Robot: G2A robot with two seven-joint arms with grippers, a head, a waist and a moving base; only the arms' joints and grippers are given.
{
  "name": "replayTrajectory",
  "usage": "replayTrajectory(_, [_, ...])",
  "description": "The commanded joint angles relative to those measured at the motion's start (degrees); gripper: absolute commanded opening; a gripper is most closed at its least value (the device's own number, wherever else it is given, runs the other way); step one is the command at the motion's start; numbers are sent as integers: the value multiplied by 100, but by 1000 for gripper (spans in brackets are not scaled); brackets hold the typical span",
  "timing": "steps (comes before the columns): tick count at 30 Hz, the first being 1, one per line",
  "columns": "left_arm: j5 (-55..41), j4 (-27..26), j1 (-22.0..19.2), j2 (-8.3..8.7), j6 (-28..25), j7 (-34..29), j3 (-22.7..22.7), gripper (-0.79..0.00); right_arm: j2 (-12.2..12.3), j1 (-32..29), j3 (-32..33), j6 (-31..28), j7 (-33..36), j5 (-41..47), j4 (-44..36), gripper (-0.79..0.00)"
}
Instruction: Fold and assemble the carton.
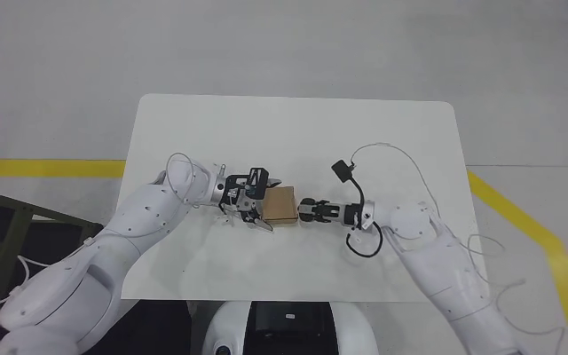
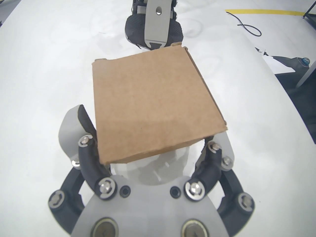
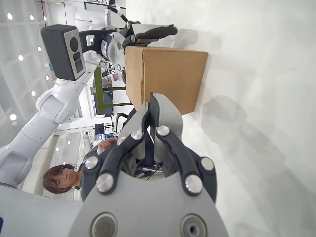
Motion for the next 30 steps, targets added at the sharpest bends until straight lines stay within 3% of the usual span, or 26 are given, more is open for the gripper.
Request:
replayTrajectory(1, [5, -5, 0, -1, 0, -1, 4, 0, -10, 15, -39, 8, -5, 13, -2, -785])
replayTrajectory(14, [-7, -32, -13, -9, 0, 12, 38, 0, -26, 107, -76, -30, -43, 47, 62, -785])
replayTrajectory(15, [-12, -30, -15, -11, 0, 12, 42, 0, -21, 108, -49, -32, -62, 47, 65, -717])
replayTrajectory(17, [-16, -16, -28, -10, 0, 12, 38, 0, -4, 109, 36, -30, -125, 34, 71, -462])
replayTrajectory(18, [-18, 7, -39, -4, 0, 21, 26, 0, 6, 102, 86, -29, -154, 32, 63, -311])
replayTrajectory(19, [-8, 35, -48, 8, 0, 30, 12, 0, 18, 89, 136, -33, -176, 25, 44, -37])
replayTrajectory(20, [-4, 60, -49, 27, 5, 34, -4, 0, 30, 71, 184, -41, -196, 11, 14, 0])
replayTrajectory(25, [-81, 20, 28, 230, 83, 113, -118, 0, 85, -68, 383, -96, -244, -9, -181, 0])
replayTrajectory(30, [-381, -450, 202, 600, 215, 246, -267, 0, 115, -171, 481, -148, -268, 5, -338, 0])
